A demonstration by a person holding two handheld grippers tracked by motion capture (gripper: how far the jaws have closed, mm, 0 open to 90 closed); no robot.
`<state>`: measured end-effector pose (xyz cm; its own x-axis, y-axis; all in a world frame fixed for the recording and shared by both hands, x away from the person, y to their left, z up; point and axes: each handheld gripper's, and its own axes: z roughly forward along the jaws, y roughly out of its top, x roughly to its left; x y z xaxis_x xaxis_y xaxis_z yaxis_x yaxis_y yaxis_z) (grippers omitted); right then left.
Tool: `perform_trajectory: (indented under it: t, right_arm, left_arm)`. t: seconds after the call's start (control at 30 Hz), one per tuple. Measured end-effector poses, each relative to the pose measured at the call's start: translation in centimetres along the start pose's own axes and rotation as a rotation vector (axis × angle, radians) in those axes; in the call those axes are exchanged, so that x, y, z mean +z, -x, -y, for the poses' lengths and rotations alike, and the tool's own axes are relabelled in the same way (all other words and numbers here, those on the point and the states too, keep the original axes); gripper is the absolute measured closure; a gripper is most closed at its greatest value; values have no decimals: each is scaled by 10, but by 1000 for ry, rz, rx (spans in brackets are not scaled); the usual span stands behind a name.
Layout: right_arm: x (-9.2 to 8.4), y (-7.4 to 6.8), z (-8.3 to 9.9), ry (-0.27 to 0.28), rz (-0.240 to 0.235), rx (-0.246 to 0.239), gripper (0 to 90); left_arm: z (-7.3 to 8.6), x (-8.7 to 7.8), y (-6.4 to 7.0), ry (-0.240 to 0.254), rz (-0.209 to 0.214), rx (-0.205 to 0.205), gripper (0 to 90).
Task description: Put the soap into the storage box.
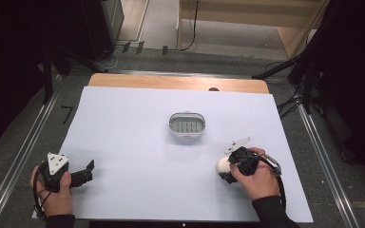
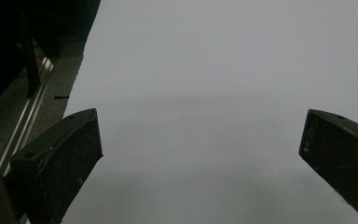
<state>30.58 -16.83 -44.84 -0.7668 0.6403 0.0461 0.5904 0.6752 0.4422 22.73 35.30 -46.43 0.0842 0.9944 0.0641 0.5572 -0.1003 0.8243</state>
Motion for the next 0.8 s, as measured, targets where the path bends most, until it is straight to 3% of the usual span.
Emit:
perform_trajectory:
  t: [0.6,0.8]
  right_arm:
    - [2,0,1,-2,6,4,248]
    - [-1,1,-1,25,2,18,254]
  left_arm:
    - [0,0,0,-1,-1,1,0]
    - [0,0,0,0,-3,-1,0]
